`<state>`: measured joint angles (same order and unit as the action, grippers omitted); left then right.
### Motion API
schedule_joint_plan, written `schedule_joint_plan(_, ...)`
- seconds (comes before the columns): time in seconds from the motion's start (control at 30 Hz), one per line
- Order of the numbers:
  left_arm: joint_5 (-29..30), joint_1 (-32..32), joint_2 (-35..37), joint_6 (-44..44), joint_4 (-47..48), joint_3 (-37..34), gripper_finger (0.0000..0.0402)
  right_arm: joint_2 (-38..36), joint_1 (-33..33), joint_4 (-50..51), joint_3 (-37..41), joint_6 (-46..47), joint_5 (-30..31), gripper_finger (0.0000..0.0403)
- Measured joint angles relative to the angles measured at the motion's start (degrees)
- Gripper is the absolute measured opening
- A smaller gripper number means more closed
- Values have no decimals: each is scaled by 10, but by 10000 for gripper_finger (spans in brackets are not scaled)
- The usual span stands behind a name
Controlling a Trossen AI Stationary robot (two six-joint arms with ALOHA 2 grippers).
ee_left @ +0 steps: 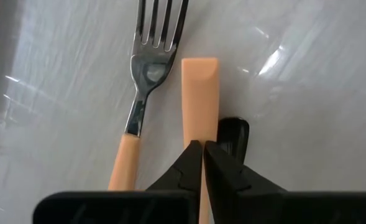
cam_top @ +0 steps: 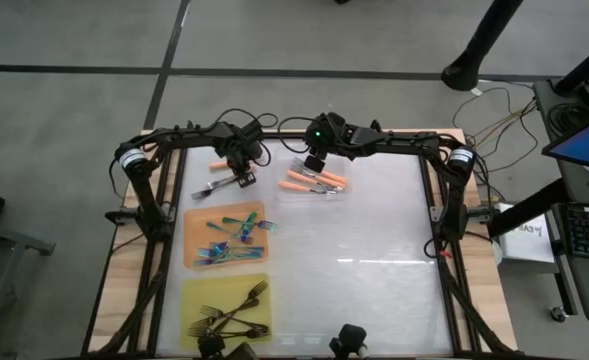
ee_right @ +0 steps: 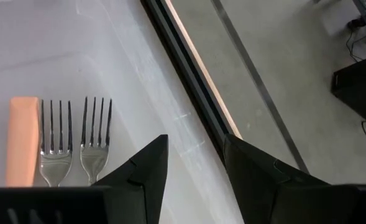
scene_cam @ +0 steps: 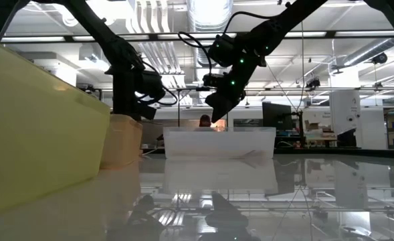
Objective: Sort silverware by color (type)
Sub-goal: Put the orange fork into the transparent bin
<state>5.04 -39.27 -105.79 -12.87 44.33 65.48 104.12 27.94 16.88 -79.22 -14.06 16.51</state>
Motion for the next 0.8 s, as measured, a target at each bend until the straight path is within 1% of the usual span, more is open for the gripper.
schedule_joint_plan(0.8, -14, 0, -5, 3, 1, 5, 0, 0, 0, 0, 0, 0, 0, 148)
